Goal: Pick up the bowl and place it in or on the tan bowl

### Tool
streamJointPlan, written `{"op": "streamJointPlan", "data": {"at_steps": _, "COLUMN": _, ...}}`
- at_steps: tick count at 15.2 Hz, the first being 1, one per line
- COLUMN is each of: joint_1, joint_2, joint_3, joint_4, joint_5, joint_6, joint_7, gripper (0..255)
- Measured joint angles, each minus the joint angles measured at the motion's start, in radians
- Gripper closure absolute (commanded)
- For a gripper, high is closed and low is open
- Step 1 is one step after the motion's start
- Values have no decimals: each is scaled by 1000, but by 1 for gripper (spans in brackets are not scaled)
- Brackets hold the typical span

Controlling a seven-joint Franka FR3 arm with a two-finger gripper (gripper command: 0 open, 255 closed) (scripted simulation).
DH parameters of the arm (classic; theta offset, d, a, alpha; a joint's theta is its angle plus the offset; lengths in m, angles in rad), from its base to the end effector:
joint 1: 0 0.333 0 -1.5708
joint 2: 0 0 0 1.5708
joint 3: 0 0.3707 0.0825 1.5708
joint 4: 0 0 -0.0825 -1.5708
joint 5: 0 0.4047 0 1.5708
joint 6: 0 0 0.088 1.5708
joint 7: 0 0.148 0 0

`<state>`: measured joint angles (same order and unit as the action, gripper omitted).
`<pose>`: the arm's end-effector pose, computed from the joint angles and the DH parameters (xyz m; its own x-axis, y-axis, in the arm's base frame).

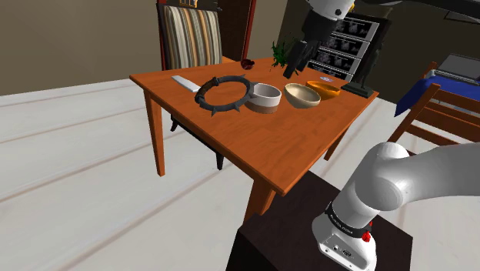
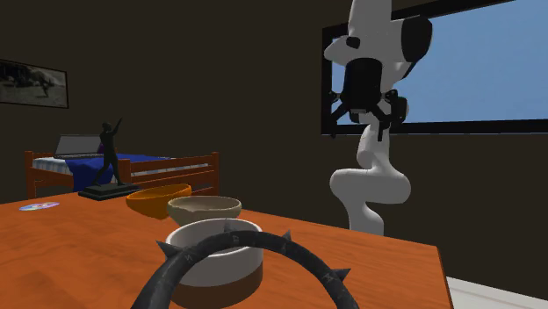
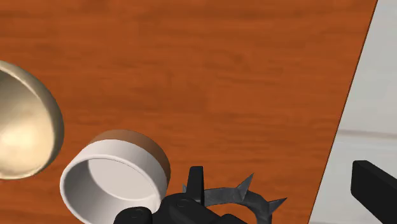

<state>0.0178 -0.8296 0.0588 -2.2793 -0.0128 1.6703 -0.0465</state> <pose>0.2914 0.0288 0.6493 0.9701 0.1131 0.2149 0.1011 -0.9927 0.0661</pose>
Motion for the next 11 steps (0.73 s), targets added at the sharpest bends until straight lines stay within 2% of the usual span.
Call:
{"op": "streamJointPlan", "data": {"at_steps": 5, "joint_1": -4, "joint_2": 79, "joint_3": -47, "joint_4": -5, "joint_5": -18, "joint_6": 53, "joint_7": -63, "gripper": 0}}
{"op": "streamJointPlan", "data": {"at_steps": 11, "joint_1": -7, "joint_2": 272, "joint_3": -125, "joint_4": 36, "joint_5": -40, "joint_6": 144, "joint_7": -180, "gripper": 0}}
